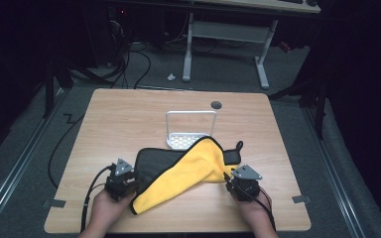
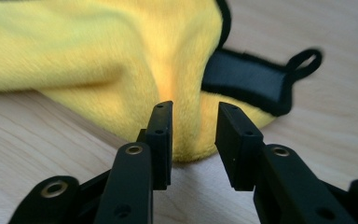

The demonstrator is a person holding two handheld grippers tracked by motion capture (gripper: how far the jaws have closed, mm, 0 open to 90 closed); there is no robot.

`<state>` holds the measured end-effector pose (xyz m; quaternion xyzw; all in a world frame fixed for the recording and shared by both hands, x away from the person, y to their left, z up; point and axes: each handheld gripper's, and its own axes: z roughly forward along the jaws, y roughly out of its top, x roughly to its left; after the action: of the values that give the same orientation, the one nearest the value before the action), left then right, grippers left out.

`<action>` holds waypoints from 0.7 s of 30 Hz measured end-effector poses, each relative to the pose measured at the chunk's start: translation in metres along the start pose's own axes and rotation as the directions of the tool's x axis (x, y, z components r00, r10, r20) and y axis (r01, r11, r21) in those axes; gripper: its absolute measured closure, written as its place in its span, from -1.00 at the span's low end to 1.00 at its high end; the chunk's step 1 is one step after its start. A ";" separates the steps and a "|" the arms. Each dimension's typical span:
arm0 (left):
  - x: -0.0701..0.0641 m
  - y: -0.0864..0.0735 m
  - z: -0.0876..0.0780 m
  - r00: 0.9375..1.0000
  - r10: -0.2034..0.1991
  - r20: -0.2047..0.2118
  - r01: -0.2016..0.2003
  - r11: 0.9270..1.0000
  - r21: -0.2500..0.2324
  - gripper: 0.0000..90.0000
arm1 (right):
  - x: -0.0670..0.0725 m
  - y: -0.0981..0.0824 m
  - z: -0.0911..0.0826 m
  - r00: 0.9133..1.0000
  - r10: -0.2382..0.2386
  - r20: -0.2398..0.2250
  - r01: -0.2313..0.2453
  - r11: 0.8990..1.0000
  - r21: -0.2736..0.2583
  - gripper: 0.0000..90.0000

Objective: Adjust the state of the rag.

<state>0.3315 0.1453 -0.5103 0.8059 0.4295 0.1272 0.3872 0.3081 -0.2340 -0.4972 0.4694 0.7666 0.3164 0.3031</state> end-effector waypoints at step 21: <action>-0.017 -0.045 -0.025 0.995 -0.050 0.088 0.051 0.999 0.001 0.91 | -0.006 0.076 0.074 1.000 0.001 -0.005 -0.001 1.000 0.018 0.85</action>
<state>0.2808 0.1596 -0.5241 0.7993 0.4322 0.0820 0.4094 0.4063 -0.1975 -0.4834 0.4718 0.7699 0.3108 0.2968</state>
